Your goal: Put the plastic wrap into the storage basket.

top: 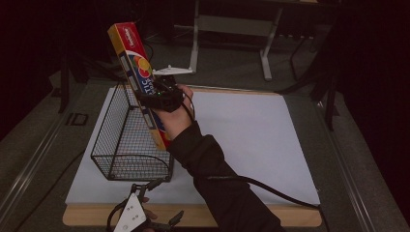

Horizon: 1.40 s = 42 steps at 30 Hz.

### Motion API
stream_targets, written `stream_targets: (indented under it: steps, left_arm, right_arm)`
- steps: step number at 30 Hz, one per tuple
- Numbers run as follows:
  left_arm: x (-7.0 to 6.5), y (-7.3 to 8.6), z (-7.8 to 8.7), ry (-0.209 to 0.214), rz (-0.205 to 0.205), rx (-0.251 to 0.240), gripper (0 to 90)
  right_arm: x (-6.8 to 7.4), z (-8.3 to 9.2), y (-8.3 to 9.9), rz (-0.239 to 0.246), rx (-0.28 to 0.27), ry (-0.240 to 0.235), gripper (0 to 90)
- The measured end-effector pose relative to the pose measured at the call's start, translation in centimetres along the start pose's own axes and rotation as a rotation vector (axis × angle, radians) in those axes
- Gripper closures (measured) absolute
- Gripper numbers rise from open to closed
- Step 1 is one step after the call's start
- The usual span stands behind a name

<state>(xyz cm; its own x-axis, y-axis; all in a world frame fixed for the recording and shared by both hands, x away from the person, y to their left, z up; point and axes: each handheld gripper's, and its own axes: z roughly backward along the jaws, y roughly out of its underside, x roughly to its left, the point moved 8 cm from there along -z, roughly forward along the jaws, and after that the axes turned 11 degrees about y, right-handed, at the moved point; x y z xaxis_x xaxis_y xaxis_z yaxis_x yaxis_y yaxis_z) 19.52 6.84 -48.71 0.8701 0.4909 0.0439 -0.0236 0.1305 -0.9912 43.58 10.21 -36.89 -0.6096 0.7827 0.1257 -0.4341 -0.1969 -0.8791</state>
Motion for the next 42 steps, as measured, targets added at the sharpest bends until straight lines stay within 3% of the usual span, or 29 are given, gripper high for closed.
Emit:
stream_targets:
  steps: [7,12,17,23,29,30,36,42]
  left_arm:
    - [0.0,0.0,0.1,0.002,0.000,-0.001,2.0]
    - [0.0,0.1,0.1,0.007,0.002,0.000,2.0]
    - [0.0,0.1,0.1,0.010,0.002,0.002,2.0]
    - [0.0,0.1,0.2,0.012,0.003,0.003,2.0]
    - [0.0,0.2,0.1,0.012,-0.001,0.006,2.0]
    - [0.0,0.2,0.1,0.013,-0.001,0.008,2.0]
    - [0.0,0.2,0.1,0.013,0.002,0.008,2.0]
    - [0.1,0.2,0.0,0.014,0.004,0.009,2.0]
  right_arm:
    - [0.7,-1.9,1.7,-0.035,0.014,-0.030,40.2]
    - [0.8,-3.5,3.4,-0.047,0.056,-0.035,40.2]
    - [1.0,-4.5,4.9,-0.099,0.092,-0.063,40.1]
    - [1.1,-5.4,6.4,-0.072,0.132,-0.036,40.0]
    - [1.2,-6.0,8.3,-0.068,0.187,-0.046,39.6]
    - [1.2,-6.0,8.3,-0.085,0.184,-0.055,39.5]
    - [1.2,-6.4,8.6,-0.067,0.222,-0.013,39.0]
    - [1.2,-6.9,9.0,-0.070,0.270,0.000,38.5]
